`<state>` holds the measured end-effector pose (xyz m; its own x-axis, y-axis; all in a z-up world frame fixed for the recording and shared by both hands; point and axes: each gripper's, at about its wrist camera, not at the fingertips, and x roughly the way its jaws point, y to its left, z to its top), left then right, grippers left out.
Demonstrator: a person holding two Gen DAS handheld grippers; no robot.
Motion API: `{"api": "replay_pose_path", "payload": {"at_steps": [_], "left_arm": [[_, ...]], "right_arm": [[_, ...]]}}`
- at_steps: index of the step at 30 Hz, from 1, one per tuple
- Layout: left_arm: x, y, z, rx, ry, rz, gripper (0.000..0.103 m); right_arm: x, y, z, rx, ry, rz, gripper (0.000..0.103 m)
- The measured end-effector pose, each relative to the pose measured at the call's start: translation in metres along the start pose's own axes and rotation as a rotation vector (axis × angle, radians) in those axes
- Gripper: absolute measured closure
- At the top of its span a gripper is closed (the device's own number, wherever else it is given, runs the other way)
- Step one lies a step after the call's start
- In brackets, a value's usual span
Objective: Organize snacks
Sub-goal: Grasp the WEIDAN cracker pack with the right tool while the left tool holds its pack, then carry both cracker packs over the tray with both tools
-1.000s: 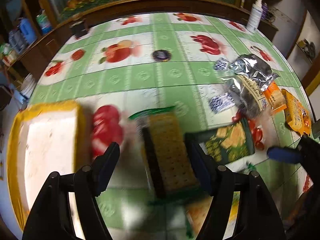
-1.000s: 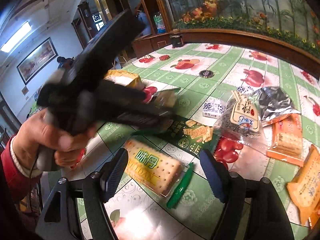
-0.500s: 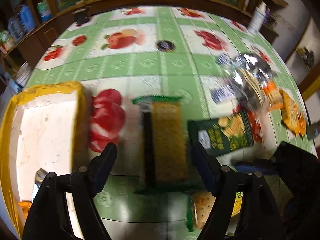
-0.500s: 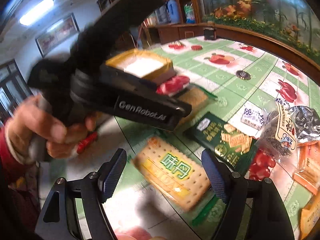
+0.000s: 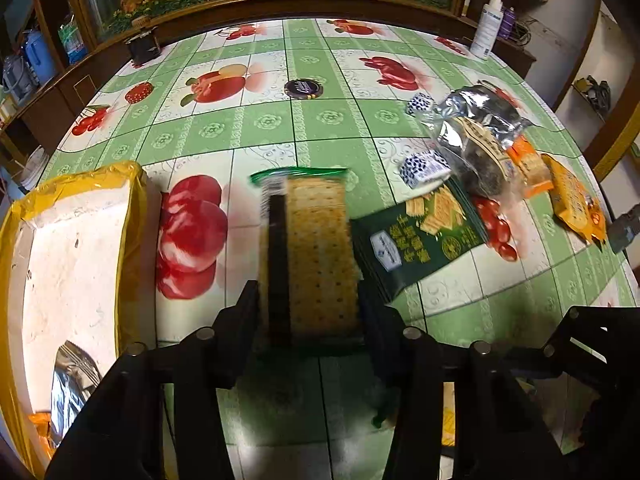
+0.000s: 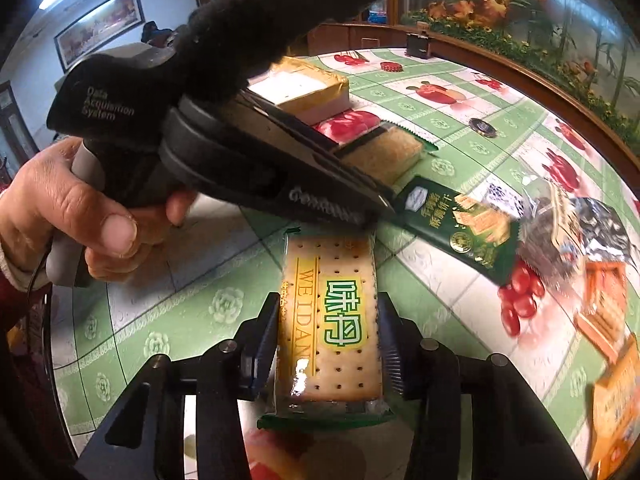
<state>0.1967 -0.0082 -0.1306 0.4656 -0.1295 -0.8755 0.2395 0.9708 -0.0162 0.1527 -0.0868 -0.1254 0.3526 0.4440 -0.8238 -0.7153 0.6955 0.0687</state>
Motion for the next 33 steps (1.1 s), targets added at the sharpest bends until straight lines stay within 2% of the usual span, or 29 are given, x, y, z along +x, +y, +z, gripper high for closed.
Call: {"api": "replay_pose_path", "payload": {"at_steps": [4,11,16,20,26,33], "left_arm": [[-0.009,-0.001,-0.014,-0.004,-0.007,-0.034,0.058],[-0.045,0.000,-0.042,-0.026,-0.062,-0.043,0.058],[-0.075,0.005,-0.060,-0.039,-0.109,-0.051,0.057],[-0.097,0.013,-0.072,-0.055,-0.146,-0.023,0.057],[-0.116,0.037,-0.084,-0.096,-0.183,0.050,0.057],[-0.124,0.061,-0.095,-0.142,-0.196,0.075,0.057]], "right_arm": [[-0.011,-0.006,-0.016,0.095,-0.019,-0.005,0.056],[-0.054,-0.033,-0.068,0.395,-0.132,0.076,0.056],[-0.072,-0.041,-0.086,0.520,-0.206,0.113,0.056],[-0.083,-0.037,-0.084,0.544,-0.242,0.122,0.056],[-0.080,-0.016,-0.057,0.501,-0.266,0.151,0.056],[-0.069,0.013,-0.028,0.444,-0.263,0.188,0.056]]}}
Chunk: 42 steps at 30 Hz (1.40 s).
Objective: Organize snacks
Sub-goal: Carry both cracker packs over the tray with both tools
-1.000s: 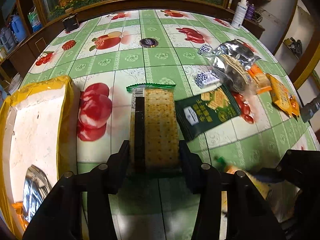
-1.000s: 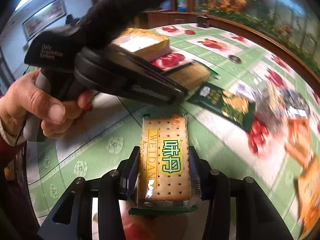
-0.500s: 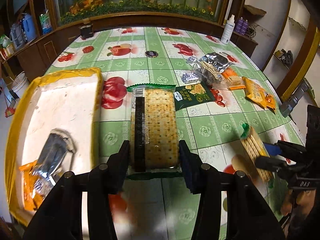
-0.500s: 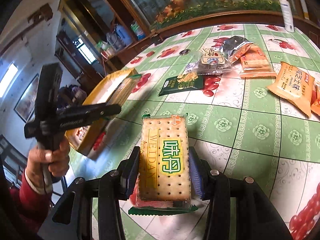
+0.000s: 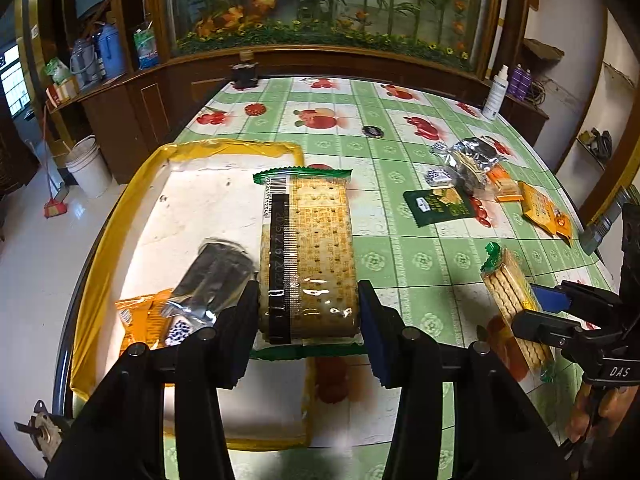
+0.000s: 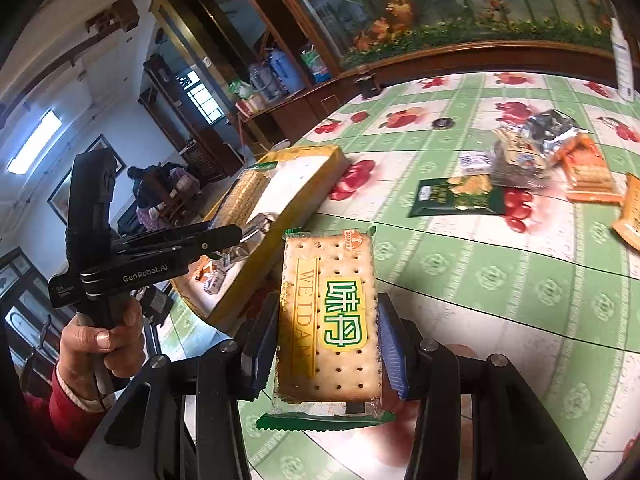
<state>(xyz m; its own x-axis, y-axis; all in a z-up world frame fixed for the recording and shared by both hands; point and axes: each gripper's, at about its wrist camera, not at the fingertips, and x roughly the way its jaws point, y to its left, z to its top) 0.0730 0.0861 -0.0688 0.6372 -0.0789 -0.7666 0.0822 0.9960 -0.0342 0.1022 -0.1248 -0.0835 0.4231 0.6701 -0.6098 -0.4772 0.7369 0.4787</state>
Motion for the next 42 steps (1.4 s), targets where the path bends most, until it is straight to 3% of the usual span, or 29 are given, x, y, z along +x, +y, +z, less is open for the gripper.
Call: {"api": "replay_pose_path", "payload": {"at_steps": [20,31,42], "left_arm": [[0.002,0.058,-0.001,-0.088,0.000,0.036,0.057],[0.013,0.093,0.010,-0.128,0.011,0.095,0.057],[0.033,0.117,0.026,-0.142,0.031,0.126,0.057]], "right_arm": [[0.051,0.045,0.027,-0.073,0.047,0.042,0.056],[0.113,0.073,0.069,-0.103,0.058,0.092,0.056],[0.180,0.079,0.109,-0.119,0.071,0.062,0.056]]}}
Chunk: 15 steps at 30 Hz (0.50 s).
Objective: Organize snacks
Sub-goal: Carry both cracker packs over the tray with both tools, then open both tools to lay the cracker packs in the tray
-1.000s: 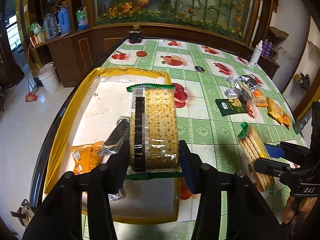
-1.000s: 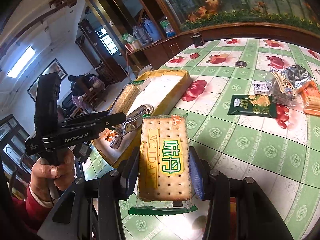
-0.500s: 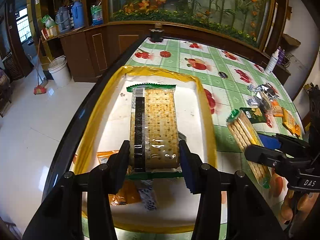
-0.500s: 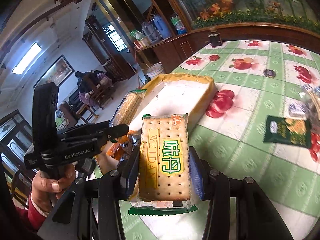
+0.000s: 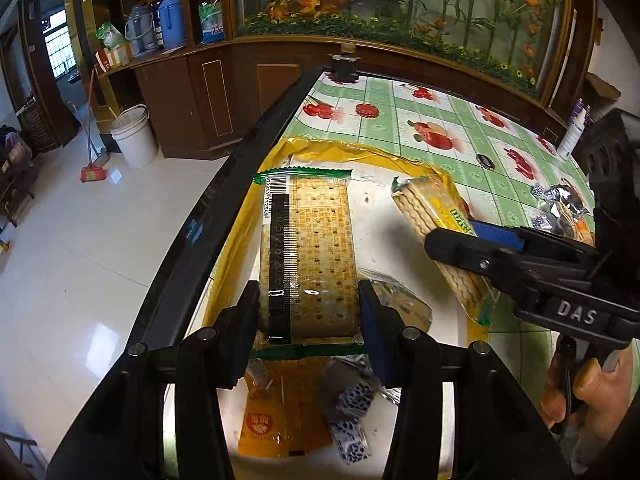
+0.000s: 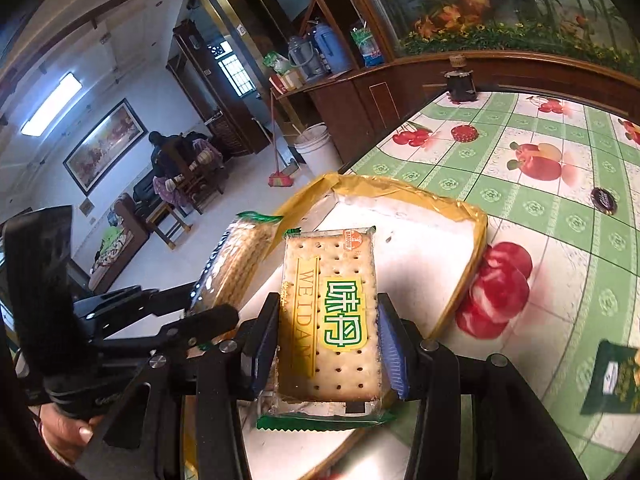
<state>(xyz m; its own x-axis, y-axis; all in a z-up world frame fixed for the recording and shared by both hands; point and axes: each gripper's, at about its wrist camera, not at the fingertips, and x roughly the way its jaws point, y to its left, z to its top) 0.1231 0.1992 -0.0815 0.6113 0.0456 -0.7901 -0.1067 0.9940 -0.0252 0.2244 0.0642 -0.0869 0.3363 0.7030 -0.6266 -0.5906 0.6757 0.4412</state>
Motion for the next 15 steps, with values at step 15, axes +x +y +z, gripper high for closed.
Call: {"api": "replay_pose_path", "payload": {"at_steps": [15], "left_arm": [[0.037,0.007,0.007,-0.014,0.073,0.021,0.057]], "right_arm": [[0.048,-0.004,0.012,-0.067,0.073,-0.101,0.056]]}}
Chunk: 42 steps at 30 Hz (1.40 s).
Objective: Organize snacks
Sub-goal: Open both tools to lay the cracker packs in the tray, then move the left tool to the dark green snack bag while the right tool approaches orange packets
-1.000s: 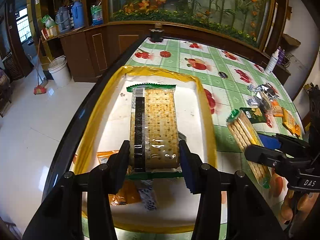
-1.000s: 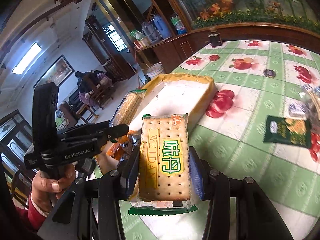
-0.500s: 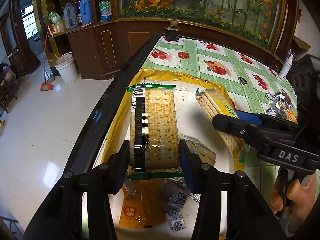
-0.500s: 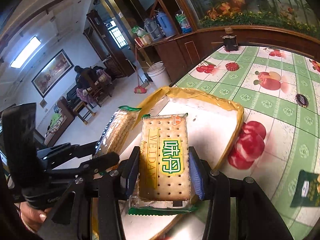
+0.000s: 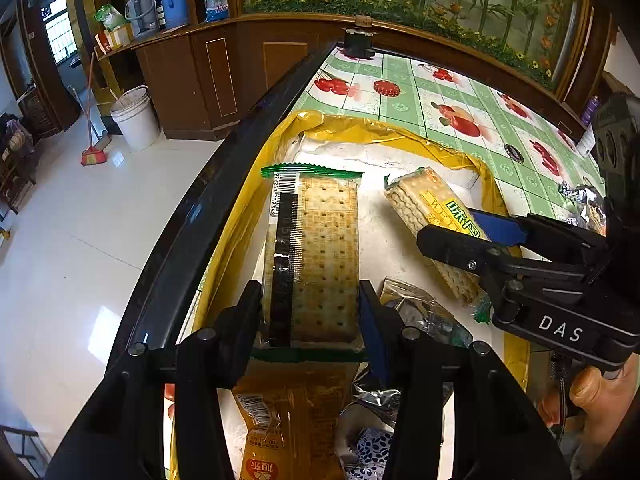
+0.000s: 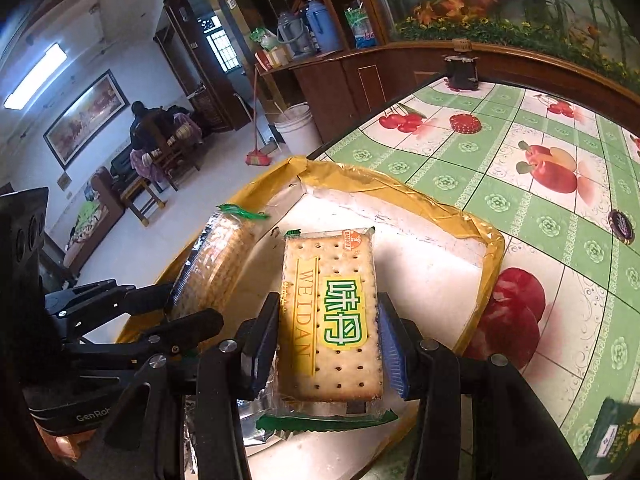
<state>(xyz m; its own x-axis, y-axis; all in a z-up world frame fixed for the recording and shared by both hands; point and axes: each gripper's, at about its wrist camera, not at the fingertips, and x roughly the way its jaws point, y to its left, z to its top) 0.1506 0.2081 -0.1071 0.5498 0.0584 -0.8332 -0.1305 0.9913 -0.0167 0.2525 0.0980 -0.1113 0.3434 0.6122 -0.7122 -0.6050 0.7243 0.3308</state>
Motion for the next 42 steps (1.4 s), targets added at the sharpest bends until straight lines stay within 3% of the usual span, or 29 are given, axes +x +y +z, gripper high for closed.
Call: {"api": "replay_pose_path", "payload": {"at_steps": [7,9,17,32,42], "left_arm": [[-0.004,-0.005,-0.001,0.022,0.002,0.053,0.056],[-0.007,-0.003,-0.002,0.014,-0.002,0.060,0.048],[-0.030,-0.015,-0.004,0.004,-0.041,0.010,0.044],[-0.058,-0.130,-0.017,0.203,-0.084,-0.086,0.043],[-0.038,-0.201,-0.026,0.327,-0.042,-0.192,0.043]], "right_arm": [[-0.004,-0.001,-0.001,0.003,-0.008,0.003,0.054],[-0.010,-0.002,-0.001,0.012,-0.016,0.005,0.053],[-0.069,-0.013,-0.015,0.035,-0.108,0.002,0.046],[-0.169,-0.091,-0.090,0.192,-0.176,-0.135,0.035],[-0.233,-0.148,-0.150,0.295,-0.198,-0.270,0.034]]}}
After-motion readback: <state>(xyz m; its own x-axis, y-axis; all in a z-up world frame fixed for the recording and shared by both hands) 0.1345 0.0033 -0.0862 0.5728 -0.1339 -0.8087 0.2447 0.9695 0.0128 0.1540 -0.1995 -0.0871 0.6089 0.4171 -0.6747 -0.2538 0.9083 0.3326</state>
